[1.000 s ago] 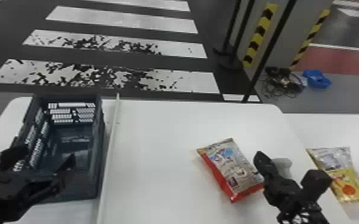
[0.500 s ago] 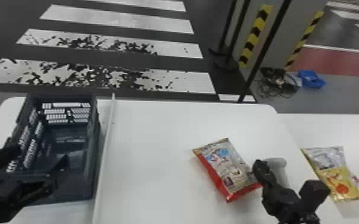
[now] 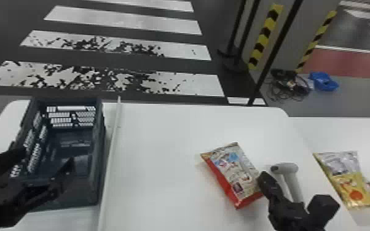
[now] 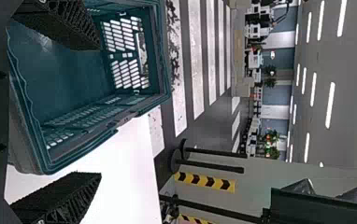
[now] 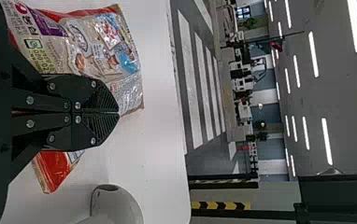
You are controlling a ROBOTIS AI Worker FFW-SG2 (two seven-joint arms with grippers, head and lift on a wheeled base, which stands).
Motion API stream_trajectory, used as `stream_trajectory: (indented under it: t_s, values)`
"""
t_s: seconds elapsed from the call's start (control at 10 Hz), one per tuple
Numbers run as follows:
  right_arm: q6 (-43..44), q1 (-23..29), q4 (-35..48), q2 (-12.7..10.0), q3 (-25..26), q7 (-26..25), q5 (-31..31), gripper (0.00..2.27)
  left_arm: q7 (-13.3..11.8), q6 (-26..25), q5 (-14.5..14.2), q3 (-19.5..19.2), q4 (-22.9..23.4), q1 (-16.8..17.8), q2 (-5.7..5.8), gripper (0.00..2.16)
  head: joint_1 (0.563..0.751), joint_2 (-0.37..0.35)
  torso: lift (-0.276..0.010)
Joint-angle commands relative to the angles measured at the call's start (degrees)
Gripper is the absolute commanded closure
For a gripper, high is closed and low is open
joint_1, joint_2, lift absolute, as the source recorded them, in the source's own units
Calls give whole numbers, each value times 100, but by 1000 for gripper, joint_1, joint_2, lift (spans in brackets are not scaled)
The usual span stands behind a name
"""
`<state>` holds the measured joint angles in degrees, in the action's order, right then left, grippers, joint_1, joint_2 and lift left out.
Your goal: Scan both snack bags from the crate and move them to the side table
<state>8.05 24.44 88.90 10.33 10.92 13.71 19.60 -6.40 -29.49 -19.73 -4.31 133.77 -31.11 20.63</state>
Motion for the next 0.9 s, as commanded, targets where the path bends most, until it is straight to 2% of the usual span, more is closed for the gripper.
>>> stream_trajectory:
  t_s: [0.0, 0.8]
  values:
    - [60, 60, 31, -13, -37, 1, 0, 2236, -1, 0, -5, 1, 18, 0, -6, 19, 695, -183, -95]
    - [324, 509, 347, -154, -266, 9, 97, 2236, -28, 105, -5, 9, 61, -97, -59, 19, 695, -161, -95]
